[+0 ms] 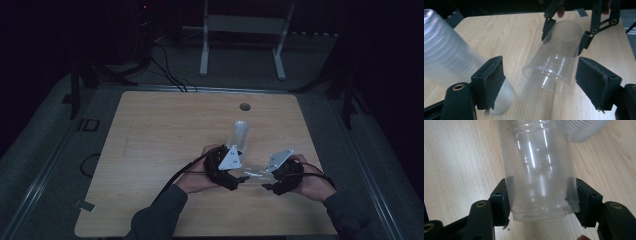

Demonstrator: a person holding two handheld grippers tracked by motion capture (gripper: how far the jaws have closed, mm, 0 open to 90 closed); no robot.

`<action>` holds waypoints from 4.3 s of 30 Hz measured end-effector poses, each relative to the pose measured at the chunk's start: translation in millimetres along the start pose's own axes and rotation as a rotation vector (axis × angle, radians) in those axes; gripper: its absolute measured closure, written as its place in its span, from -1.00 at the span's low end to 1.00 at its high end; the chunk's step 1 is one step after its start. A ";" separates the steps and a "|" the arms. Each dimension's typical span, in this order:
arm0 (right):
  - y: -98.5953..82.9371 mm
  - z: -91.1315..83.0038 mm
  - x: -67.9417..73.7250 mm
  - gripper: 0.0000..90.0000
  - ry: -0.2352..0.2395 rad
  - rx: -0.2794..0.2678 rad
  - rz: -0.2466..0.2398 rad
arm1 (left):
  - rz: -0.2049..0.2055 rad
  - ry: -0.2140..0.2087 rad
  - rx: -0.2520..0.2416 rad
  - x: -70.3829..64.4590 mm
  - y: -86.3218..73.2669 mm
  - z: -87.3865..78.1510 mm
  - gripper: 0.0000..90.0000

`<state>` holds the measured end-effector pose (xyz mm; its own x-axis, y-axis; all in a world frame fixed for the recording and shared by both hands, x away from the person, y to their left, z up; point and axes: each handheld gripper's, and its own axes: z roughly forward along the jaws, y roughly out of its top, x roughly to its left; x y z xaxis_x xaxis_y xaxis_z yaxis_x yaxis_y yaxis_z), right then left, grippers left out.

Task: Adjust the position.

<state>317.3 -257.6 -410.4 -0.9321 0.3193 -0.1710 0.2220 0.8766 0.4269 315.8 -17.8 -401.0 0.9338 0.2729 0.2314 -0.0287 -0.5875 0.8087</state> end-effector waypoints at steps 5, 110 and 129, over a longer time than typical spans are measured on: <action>-6.0 -1.6 -0.5 -0.12 -0.014 -0.025 0.019 | -0.030 0.014 -0.014 2.9 -4.6 -2.1 -0.48; -28.2 -6.2 9.5 -0.09 -0.159 -0.693 0.404 | -0.210 0.028 -0.106 10.4 -17.6 -4.2 -0.45; -33.0 -7.5 9.8 -0.09 -0.163 -0.805 0.451 | -0.229 0.021 -0.143 12.5 -6.1 -5.7 -0.41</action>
<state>298.7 -286.1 -419.5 -0.7412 0.6682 0.0642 0.2313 0.1644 0.9589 325.6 -6.5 -400.0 0.9140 0.4033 0.0433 0.1312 -0.3949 0.9093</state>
